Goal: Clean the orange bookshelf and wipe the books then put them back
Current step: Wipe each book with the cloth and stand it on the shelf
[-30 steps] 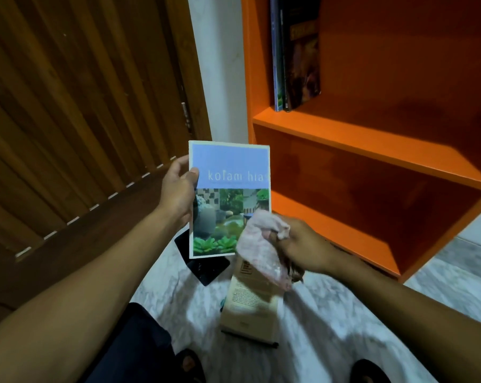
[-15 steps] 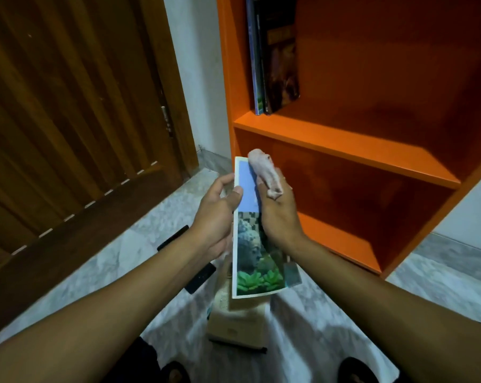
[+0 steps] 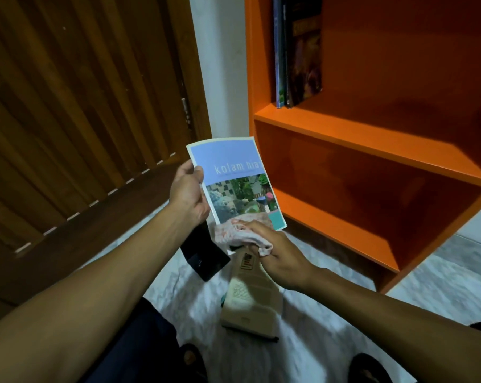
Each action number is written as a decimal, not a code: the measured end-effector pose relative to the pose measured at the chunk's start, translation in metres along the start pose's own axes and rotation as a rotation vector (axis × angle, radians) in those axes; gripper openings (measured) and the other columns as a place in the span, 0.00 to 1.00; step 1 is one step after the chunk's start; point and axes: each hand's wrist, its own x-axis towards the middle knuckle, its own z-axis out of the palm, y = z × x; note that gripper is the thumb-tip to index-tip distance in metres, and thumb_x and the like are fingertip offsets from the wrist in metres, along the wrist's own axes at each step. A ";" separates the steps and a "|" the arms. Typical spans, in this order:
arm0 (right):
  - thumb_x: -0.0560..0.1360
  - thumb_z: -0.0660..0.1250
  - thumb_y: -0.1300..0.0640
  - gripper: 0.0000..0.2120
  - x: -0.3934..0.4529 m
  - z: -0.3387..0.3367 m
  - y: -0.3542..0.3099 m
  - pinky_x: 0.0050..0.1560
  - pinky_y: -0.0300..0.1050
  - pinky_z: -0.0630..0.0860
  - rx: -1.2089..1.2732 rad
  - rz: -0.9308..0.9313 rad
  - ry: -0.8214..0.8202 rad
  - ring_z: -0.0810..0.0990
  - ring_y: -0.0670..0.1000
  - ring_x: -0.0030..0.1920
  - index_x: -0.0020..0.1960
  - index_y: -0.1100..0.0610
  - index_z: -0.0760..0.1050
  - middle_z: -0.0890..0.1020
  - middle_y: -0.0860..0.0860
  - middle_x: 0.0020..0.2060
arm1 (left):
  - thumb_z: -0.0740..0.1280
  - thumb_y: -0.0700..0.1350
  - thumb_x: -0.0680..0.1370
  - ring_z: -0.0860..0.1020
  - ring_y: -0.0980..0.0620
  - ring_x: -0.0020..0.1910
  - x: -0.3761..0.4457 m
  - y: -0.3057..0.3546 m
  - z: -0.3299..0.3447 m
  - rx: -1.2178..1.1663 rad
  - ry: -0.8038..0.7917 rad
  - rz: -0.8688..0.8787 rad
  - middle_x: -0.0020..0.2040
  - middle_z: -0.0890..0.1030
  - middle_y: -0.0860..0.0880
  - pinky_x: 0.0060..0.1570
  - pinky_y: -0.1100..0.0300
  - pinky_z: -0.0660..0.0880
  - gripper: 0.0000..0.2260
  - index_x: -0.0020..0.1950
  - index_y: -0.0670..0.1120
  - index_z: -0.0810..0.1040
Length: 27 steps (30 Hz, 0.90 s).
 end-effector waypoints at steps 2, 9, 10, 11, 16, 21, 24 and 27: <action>0.71 0.54 0.69 0.23 -0.005 0.002 0.000 0.58 0.57 0.73 -0.006 -0.008 -0.036 0.76 0.57 0.60 0.64 0.61 0.73 0.79 0.57 0.60 | 0.58 0.39 0.84 0.85 0.42 0.51 0.003 0.003 -0.006 0.018 0.012 0.042 0.58 0.83 0.42 0.51 0.38 0.80 0.14 0.68 0.49 0.72; 0.74 0.57 0.73 0.31 -0.013 0.005 0.007 0.63 0.42 0.74 0.029 0.043 -0.137 0.77 0.44 0.64 0.67 0.43 0.71 0.79 0.41 0.63 | 0.59 0.40 0.84 0.84 0.44 0.50 0.003 0.017 -0.011 0.110 0.069 0.184 0.52 0.84 0.48 0.49 0.44 0.81 0.12 0.66 0.51 0.73; 0.74 0.57 0.72 0.30 -0.012 0.004 0.009 0.63 0.44 0.75 0.041 0.079 -0.120 0.78 0.44 0.63 0.66 0.42 0.72 0.80 0.40 0.62 | 0.60 0.40 0.84 0.84 0.46 0.49 0.002 0.018 -0.012 0.155 0.051 0.226 0.52 0.84 0.48 0.48 0.46 0.81 0.12 0.66 0.51 0.73; 0.75 0.57 0.69 0.26 -0.012 0.001 0.011 0.61 0.47 0.75 0.058 0.128 -0.110 0.79 0.43 0.60 0.62 0.43 0.74 0.81 0.39 0.58 | 0.60 0.40 0.84 0.85 0.49 0.47 0.001 0.020 -0.012 0.204 0.033 0.272 0.51 0.85 0.48 0.46 0.49 0.81 0.12 0.66 0.50 0.73; 0.77 0.67 0.43 0.08 0.003 -0.026 0.006 0.45 0.53 0.75 0.097 0.295 0.106 0.81 0.49 0.46 0.52 0.45 0.74 0.81 0.44 0.47 | 0.59 0.40 0.84 0.84 0.55 0.43 -0.014 0.021 -0.014 0.495 -0.132 0.488 0.43 0.86 0.55 0.43 0.53 0.80 0.09 0.61 0.50 0.73; 0.80 0.65 0.47 0.28 0.018 -0.054 0.005 0.57 0.47 0.70 0.278 0.499 0.244 0.68 0.56 0.72 0.76 0.49 0.59 0.64 0.49 0.74 | 0.60 0.43 0.84 0.85 0.51 0.47 -0.035 0.023 -0.003 0.569 -0.286 0.532 0.47 0.86 0.55 0.39 0.55 0.81 0.08 0.59 0.55 0.74; 0.81 0.64 0.51 0.13 0.022 -0.062 -0.003 0.49 0.43 0.70 0.321 0.391 0.299 0.74 0.52 0.57 0.63 0.54 0.71 0.76 0.48 0.57 | 0.59 0.43 0.84 0.85 0.54 0.44 -0.052 0.028 0.009 0.496 -0.364 0.500 0.46 0.86 0.56 0.34 0.62 0.79 0.08 0.59 0.53 0.73; 0.80 0.65 0.52 0.12 0.022 -0.071 -0.013 0.41 0.48 0.67 0.378 0.355 0.357 0.74 0.53 0.43 0.50 0.61 0.69 0.75 0.57 0.42 | 0.61 0.42 0.83 0.85 0.50 0.46 -0.059 0.033 0.013 0.450 -0.359 0.516 0.48 0.86 0.53 0.38 0.57 0.81 0.08 0.59 0.51 0.74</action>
